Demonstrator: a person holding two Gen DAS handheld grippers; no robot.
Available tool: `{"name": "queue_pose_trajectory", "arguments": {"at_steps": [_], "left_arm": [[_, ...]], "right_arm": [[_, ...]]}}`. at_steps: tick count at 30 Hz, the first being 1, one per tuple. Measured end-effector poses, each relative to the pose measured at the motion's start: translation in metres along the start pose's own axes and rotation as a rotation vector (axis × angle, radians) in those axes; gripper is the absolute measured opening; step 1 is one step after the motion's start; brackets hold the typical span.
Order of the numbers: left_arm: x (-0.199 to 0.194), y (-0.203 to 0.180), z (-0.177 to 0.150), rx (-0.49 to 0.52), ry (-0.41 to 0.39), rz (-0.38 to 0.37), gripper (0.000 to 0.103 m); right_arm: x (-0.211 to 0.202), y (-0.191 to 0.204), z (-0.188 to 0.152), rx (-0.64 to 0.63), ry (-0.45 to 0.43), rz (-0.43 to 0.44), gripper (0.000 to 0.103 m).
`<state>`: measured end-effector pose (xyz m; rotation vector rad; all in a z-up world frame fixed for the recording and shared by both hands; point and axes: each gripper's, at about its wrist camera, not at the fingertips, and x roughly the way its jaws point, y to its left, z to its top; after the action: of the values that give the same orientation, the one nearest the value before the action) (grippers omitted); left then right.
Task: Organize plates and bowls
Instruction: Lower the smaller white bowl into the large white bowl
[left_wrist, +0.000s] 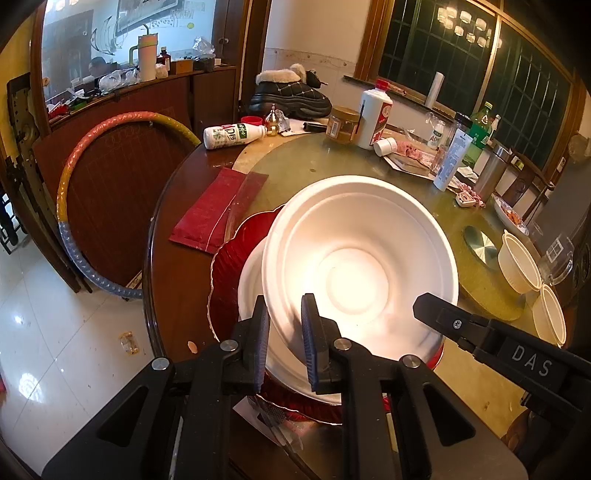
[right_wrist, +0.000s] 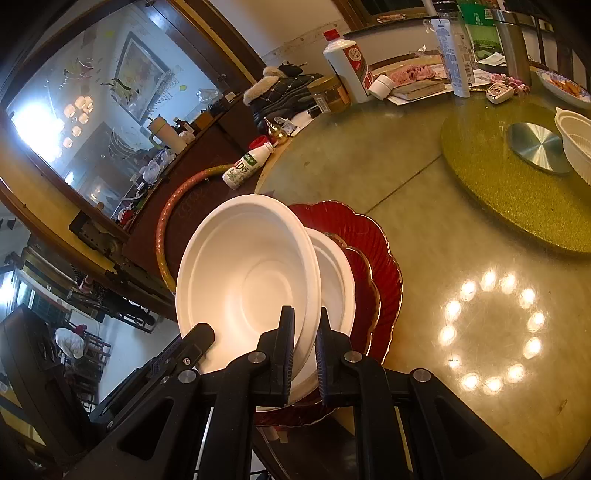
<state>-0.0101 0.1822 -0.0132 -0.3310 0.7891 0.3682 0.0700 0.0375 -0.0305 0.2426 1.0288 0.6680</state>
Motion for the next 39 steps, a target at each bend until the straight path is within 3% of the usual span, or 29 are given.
{"name": "queue_pose_trajectory", "arguments": {"at_steps": [39], "left_arm": [[0.0062,-0.0019,0.0015,0.003,0.014,0.025,0.015]], "right_arm": [[0.0093,-0.0033,0.0019,0.008,0.032,0.006,0.012]]}}
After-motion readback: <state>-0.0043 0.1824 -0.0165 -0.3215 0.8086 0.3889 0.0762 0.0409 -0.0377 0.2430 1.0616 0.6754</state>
